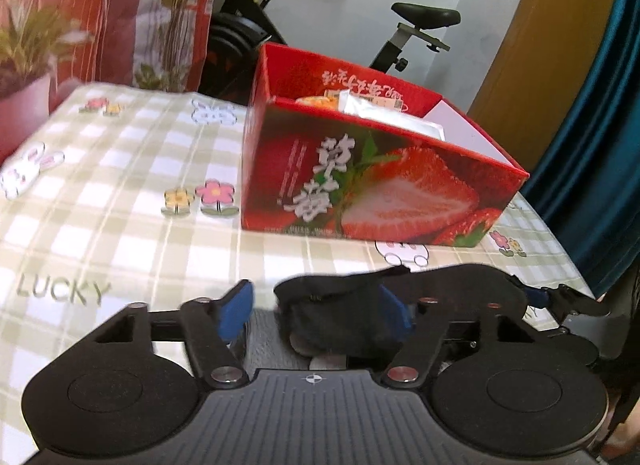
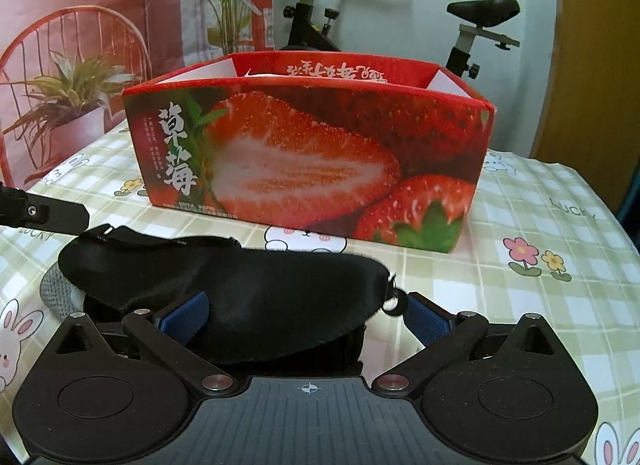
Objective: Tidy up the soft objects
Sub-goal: 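Close the left tool on the black eye mask on the table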
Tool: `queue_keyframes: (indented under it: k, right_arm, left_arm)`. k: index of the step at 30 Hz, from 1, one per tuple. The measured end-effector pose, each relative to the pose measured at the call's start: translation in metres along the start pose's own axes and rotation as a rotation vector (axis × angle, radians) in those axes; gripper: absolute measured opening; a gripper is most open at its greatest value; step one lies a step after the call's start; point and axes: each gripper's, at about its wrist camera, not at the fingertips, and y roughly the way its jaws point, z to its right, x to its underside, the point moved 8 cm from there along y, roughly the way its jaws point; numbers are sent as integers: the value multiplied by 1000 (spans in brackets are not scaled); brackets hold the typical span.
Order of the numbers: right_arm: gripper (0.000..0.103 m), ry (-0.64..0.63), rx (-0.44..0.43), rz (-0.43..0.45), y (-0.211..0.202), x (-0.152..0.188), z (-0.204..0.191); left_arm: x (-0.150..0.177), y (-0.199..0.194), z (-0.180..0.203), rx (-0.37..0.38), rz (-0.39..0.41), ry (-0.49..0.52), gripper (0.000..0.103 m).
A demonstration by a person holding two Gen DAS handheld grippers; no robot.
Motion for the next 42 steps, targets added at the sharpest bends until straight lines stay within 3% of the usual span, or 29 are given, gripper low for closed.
queue_keyframes:
  k: [5, 10, 13, 15, 18, 24, 29, 36, 42]
  right_arm:
    - [102, -16, -3, 34, -2, 5, 1]
    - [102, -28, -6, 66, -1, 9, 1]
    - [102, -30, -10, 73, -1, 10, 1]
    - [102, -23, -16, 71, -1, 10, 2]
    - [102, -15, -21, 68, -2, 11, 2]
    - [102, -28, 2, 73, -7, 10, 0]
    - [102, 1, -32, 75, -11, 3, 1]
    - [89, 87, -116, 57, -13, -4, 4]
    - [78, 156, -119, 91, -22, -15, 17]
  left_arm:
    - [13, 3, -3, 19, -11, -39, 53]
    - [15, 8, 1, 43, -9, -62, 51]
    - [18, 15, 3, 41, -16, -61, 39]
    - [19, 16, 3, 39, -7, -59, 22]
    - [19, 13, -1, 47, 25, -67, 15]
    - [19, 3, 1, 77, 78, -46, 13]
    - [19, -1, 2, 80, 108, -21, 13]
    - [20, 0, -1, 80, 111, 2, 13]
    - [21, 0, 0, 77, 112, 27, 13]
